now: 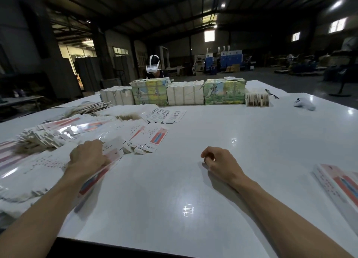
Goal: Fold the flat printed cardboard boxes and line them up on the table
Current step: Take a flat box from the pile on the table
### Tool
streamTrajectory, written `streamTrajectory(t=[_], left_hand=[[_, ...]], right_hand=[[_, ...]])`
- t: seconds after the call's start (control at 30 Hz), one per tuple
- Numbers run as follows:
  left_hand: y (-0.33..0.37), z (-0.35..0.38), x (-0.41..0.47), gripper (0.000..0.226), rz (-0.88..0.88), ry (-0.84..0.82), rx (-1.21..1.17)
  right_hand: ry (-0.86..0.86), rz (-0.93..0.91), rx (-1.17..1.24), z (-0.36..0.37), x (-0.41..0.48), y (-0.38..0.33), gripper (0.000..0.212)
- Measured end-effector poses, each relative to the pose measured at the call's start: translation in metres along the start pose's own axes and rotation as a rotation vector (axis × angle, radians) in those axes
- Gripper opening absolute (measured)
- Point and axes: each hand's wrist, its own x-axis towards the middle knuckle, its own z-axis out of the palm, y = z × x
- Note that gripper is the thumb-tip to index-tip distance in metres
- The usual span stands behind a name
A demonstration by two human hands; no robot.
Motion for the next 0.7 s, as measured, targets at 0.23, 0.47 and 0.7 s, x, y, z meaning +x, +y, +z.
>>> streamTrajectory(t=[0.23, 0.47, 0.7], left_hand=[[0.029, -0.027, 0.021, 0.037, 0.145, -0.108, -0.395], [0.121, -0.039, 0.012, 0.036, 0.344, -0.721, -1.066], [0.211, -0.003, -0.048, 0.065, 0.335, -1.174, -1.511]], right_hand=[[-0.014, -0.002, 0.022, 0.000, 0.000, -0.001, 0.021], [0.122, 0.019, 0.168, -0.002, 0.004, 0.003, 0.027], [0.433, 0.014, 0.323, -0.015, 0.011, 0.003, 0.032]])
